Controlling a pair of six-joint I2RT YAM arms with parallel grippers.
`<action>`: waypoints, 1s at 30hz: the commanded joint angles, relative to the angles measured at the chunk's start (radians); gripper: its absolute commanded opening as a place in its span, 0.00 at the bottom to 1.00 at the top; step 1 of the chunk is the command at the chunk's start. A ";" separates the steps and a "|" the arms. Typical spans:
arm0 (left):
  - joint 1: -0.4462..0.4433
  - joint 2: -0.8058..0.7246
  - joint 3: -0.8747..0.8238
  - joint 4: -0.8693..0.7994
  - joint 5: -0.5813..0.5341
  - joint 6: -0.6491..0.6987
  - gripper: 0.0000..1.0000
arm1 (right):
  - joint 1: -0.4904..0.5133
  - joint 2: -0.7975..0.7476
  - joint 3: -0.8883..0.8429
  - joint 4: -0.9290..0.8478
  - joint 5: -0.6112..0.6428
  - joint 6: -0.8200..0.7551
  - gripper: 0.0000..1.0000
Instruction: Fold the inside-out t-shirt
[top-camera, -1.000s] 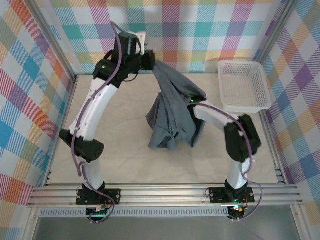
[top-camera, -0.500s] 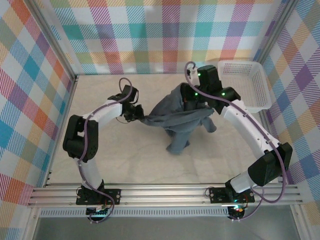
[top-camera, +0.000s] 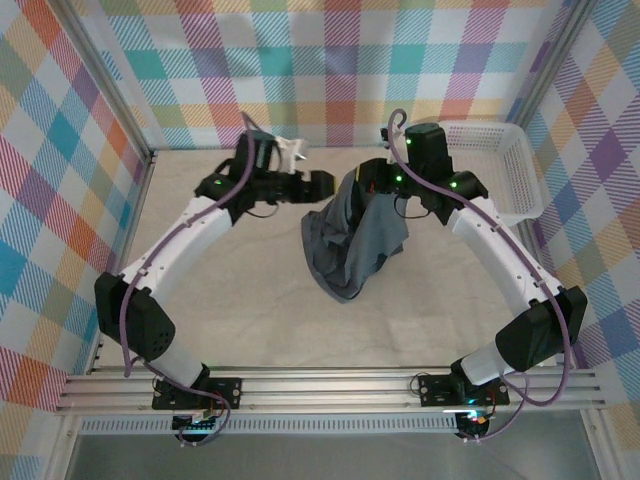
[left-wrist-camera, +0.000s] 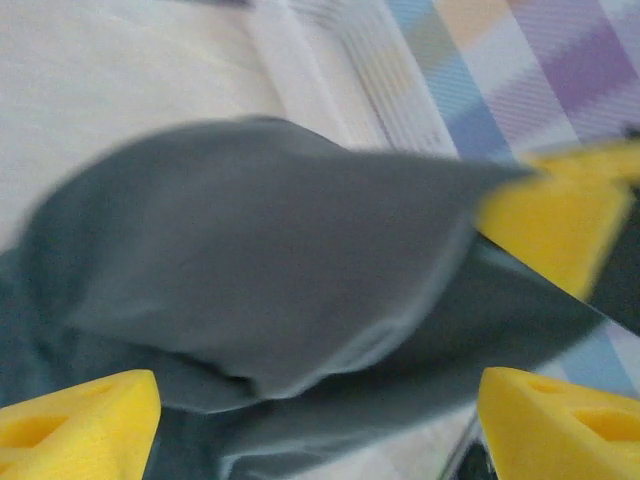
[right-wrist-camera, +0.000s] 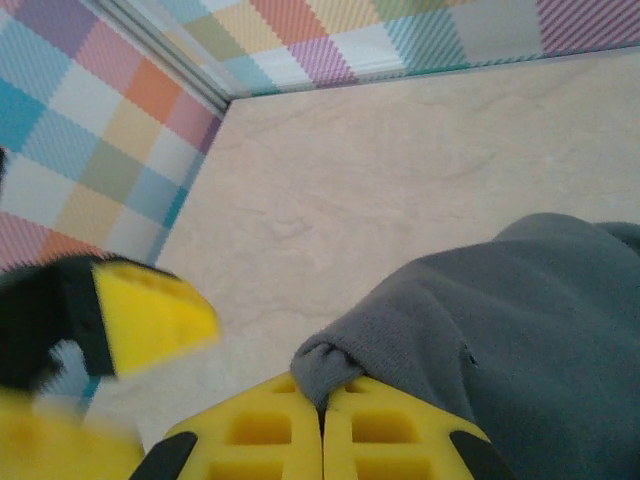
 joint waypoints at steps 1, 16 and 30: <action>-0.023 0.088 0.045 -0.085 -0.094 0.064 0.83 | -0.001 -0.019 0.016 0.108 -0.119 0.046 0.00; 0.231 0.069 0.025 0.190 0.182 -0.329 0.00 | -0.030 -0.391 -0.830 0.463 -0.009 -0.004 0.00; 0.122 0.051 0.004 0.014 0.221 -0.209 0.00 | 0.081 -0.018 -0.474 0.329 -0.128 -0.287 0.69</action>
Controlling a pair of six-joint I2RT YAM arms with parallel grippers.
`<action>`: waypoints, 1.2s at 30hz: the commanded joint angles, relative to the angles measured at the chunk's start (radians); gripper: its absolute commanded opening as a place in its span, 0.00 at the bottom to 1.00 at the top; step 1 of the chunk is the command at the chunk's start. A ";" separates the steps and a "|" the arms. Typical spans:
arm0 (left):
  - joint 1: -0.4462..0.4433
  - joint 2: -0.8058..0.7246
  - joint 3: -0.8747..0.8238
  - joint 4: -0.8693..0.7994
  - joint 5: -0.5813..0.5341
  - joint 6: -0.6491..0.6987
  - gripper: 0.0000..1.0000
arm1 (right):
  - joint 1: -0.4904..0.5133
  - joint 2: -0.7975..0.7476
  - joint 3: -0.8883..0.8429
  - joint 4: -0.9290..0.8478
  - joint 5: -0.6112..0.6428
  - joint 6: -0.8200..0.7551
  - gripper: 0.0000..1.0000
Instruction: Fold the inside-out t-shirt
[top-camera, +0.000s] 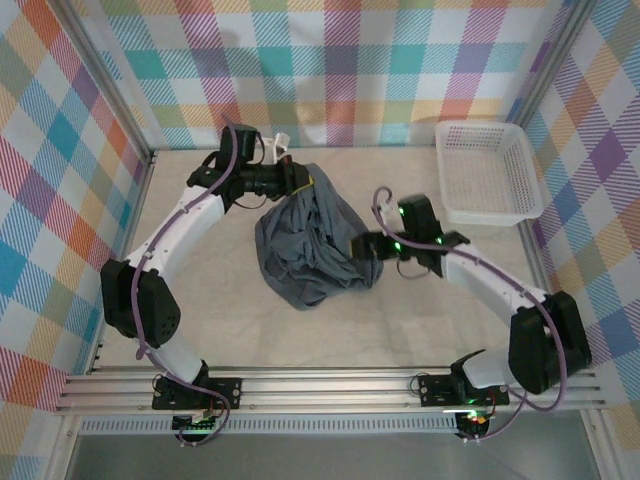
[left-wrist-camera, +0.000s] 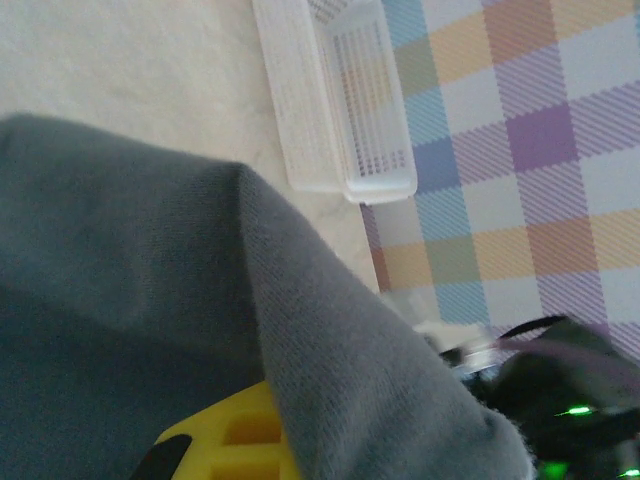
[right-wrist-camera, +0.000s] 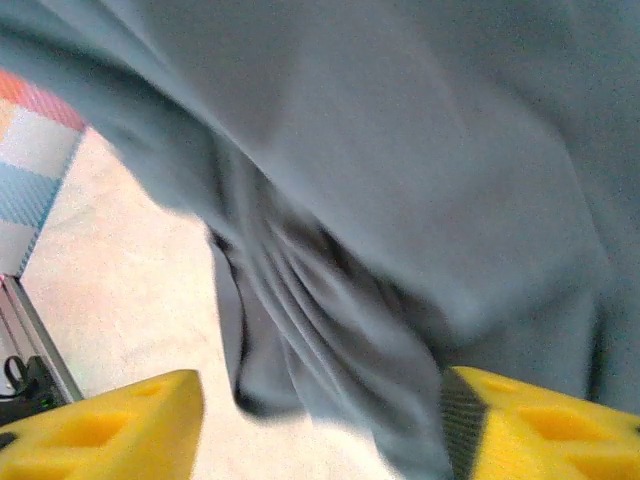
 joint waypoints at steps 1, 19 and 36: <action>-0.021 -0.011 0.015 -0.023 0.021 0.025 0.00 | 0.059 0.109 0.116 0.077 0.081 -0.140 0.72; 0.123 0.206 -0.006 -0.108 -0.431 0.328 0.22 | 0.025 0.051 0.102 0.369 -0.589 0.148 0.00; 0.009 -0.239 -0.388 -0.013 -0.247 0.330 0.61 | -0.057 0.162 0.185 0.335 -0.638 0.195 0.02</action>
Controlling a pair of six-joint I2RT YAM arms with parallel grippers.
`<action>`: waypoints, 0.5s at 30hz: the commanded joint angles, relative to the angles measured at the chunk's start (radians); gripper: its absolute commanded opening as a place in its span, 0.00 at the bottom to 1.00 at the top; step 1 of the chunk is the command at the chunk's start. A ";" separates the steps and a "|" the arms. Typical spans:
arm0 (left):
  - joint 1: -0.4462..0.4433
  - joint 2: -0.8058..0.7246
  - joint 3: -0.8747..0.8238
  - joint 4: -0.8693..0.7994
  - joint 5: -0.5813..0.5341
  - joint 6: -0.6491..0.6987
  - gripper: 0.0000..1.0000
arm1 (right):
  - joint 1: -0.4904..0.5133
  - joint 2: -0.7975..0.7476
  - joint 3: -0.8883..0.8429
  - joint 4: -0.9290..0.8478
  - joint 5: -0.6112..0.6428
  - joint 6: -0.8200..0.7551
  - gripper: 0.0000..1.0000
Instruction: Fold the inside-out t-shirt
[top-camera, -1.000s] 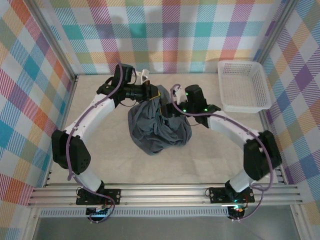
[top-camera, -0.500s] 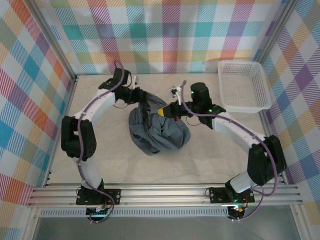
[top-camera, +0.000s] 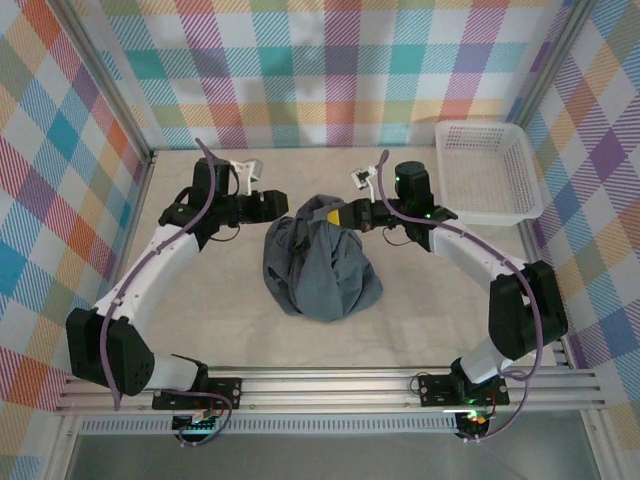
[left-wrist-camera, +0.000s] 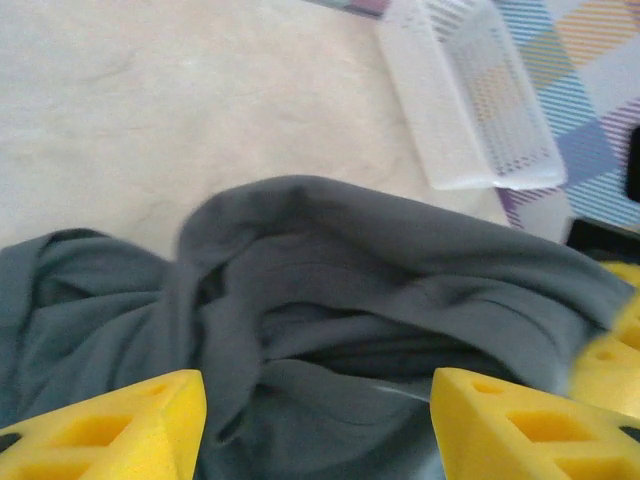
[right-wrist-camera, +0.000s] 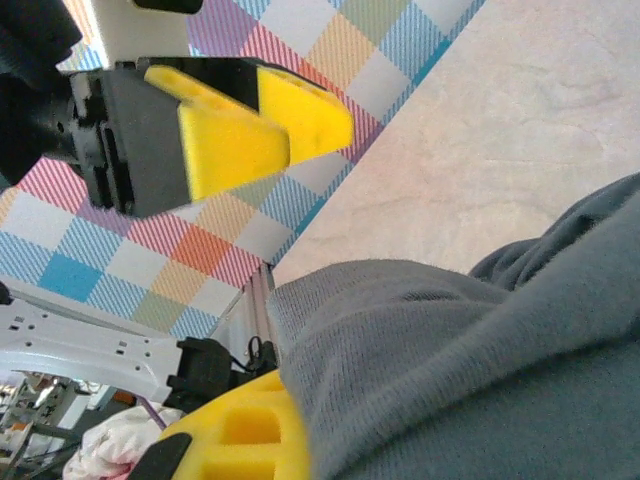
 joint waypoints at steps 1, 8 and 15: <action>-0.052 0.079 -0.034 -0.044 -0.042 0.062 0.60 | 0.001 0.002 0.059 0.012 -0.092 0.010 0.02; -0.077 0.278 0.018 -0.029 -0.148 0.074 0.65 | 0.002 -0.006 0.067 0.004 -0.104 0.045 0.03; -0.077 0.412 0.061 0.028 -0.105 0.050 0.51 | 0.001 -0.009 0.053 -0.067 -0.033 0.022 0.02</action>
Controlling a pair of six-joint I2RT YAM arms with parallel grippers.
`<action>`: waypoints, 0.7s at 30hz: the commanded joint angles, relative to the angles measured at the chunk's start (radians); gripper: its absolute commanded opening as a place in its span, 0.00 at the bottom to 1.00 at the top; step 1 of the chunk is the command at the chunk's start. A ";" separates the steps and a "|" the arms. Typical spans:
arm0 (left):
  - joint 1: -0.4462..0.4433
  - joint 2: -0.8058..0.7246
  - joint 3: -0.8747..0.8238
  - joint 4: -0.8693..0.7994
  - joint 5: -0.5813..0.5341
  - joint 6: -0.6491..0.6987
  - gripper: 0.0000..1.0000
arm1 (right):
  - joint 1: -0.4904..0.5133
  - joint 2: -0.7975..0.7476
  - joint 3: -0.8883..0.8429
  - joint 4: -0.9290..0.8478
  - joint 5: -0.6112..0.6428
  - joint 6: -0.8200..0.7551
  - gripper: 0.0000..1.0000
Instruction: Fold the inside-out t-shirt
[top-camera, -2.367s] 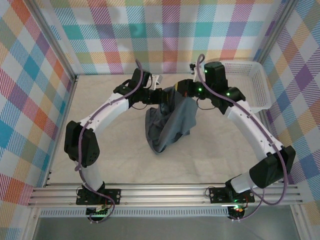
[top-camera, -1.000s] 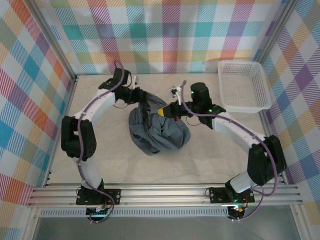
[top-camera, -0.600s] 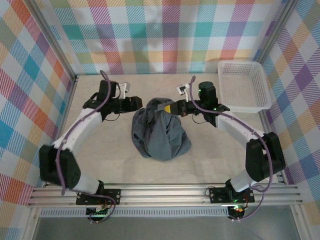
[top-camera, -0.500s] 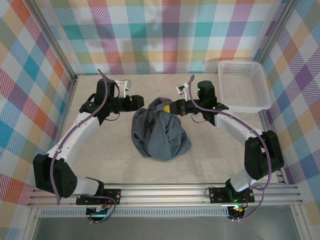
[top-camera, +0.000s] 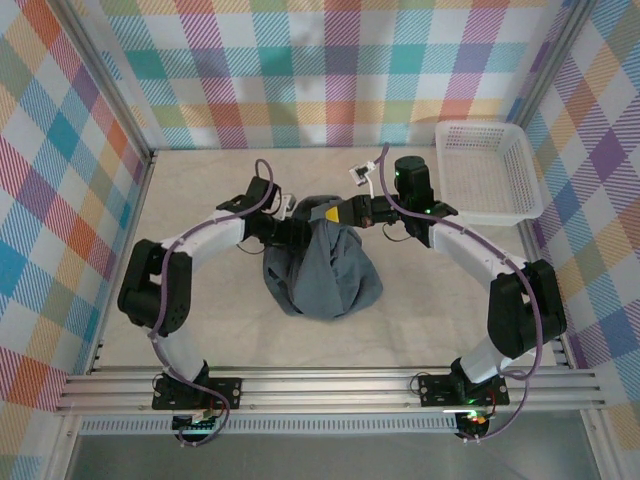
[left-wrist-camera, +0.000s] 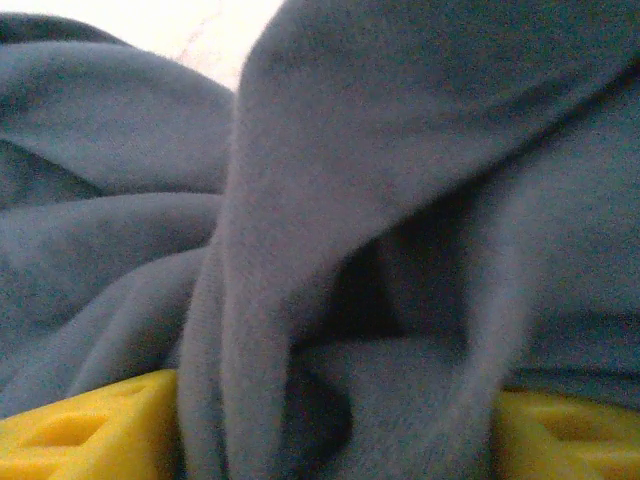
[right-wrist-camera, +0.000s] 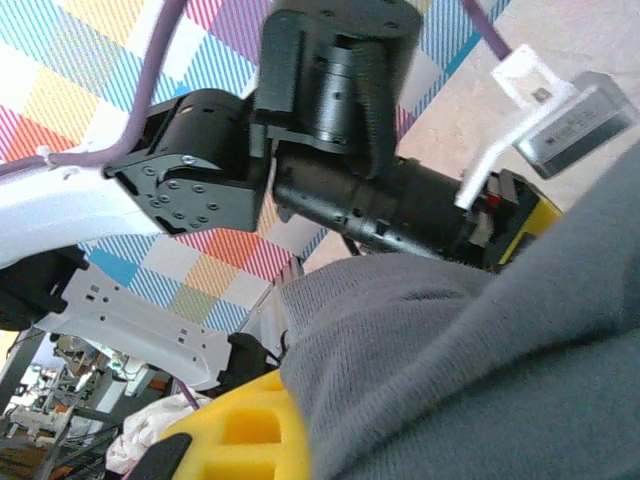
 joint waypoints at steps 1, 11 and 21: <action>0.002 -0.009 0.054 0.027 0.002 -0.015 0.31 | -0.002 -0.015 0.020 -0.082 0.041 -0.044 0.02; 0.112 -0.257 0.052 0.025 0.347 -0.242 0.00 | -0.152 0.115 -0.205 -0.163 0.120 -0.130 0.30; 0.105 -0.260 0.043 0.008 0.356 -0.237 0.00 | 0.040 -0.279 -0.234 -0.290 0.774 -0.207 0.56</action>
